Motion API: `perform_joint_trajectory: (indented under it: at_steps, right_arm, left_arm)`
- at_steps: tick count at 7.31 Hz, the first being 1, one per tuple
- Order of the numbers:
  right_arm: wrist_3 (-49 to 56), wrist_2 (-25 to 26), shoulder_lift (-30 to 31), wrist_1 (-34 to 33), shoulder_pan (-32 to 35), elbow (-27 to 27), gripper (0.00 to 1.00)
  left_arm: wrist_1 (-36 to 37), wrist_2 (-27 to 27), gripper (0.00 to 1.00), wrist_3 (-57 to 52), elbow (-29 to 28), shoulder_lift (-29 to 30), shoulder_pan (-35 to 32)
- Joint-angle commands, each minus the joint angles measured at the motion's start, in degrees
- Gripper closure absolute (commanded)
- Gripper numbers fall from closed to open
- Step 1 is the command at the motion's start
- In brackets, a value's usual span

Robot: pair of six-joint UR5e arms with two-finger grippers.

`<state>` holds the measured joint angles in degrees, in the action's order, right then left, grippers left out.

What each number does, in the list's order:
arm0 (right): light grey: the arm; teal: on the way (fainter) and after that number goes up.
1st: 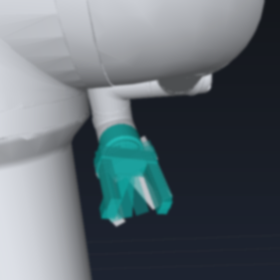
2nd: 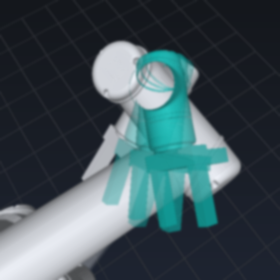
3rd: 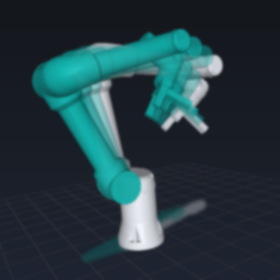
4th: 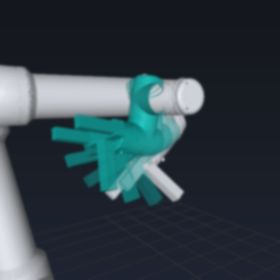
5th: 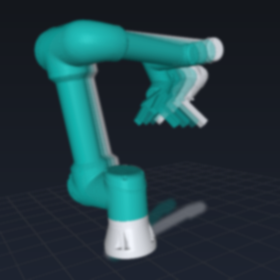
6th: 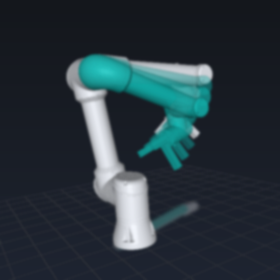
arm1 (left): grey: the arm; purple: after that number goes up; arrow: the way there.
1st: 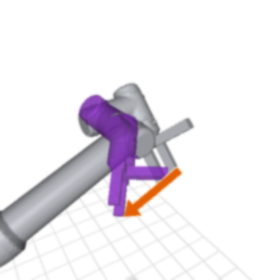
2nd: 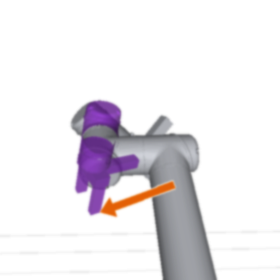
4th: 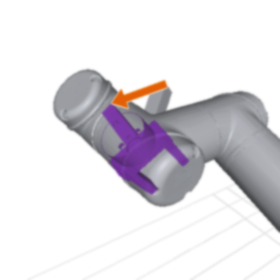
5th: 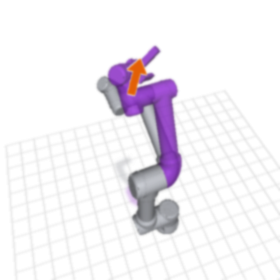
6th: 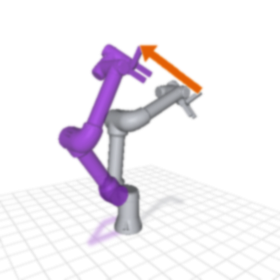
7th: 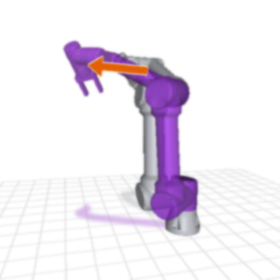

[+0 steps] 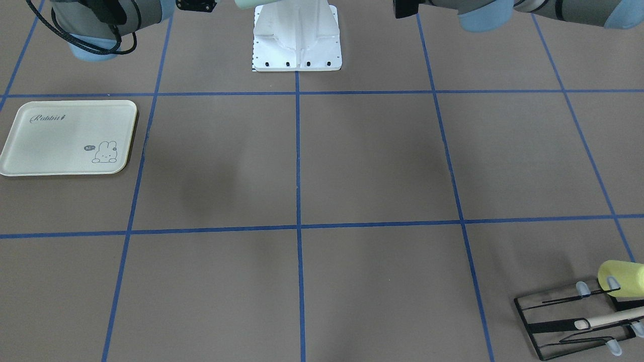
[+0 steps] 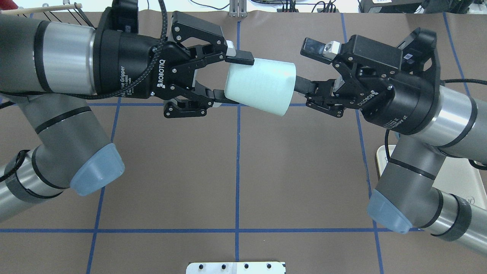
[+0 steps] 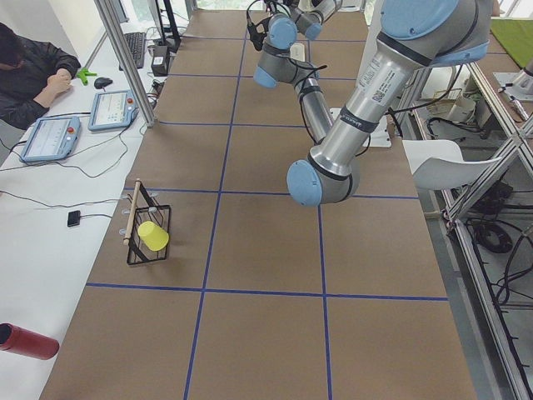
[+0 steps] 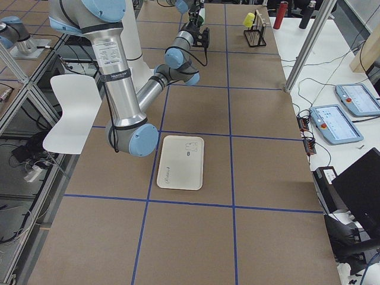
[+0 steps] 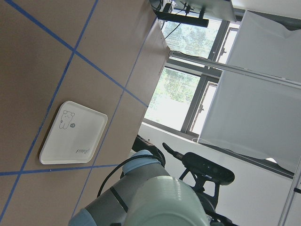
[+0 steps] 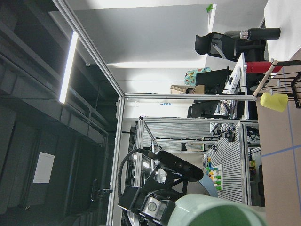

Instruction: Left arm grabs green cup and hands to right arm on tray

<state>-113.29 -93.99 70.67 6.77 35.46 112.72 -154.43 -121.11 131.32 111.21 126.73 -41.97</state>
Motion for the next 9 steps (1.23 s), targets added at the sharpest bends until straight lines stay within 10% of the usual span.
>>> perform_joint_trajectory:
  at_steps: [1, 9]
  right_arm:
    - [0.0, 0.4, 0.0, 0.0, -0.3, 0.0, 0.38]
    - [0.2, 0.2, 0.0, -0.1, -0.7, 0.1, 0.50]
  left_arm:
    - [0.0, 0.0, 1.00, 0.0, 0.1, 0.1, 0.1]
    - [0.6, 0.9, 1.00, -0.2, -0.2, 0.9, 0.5]
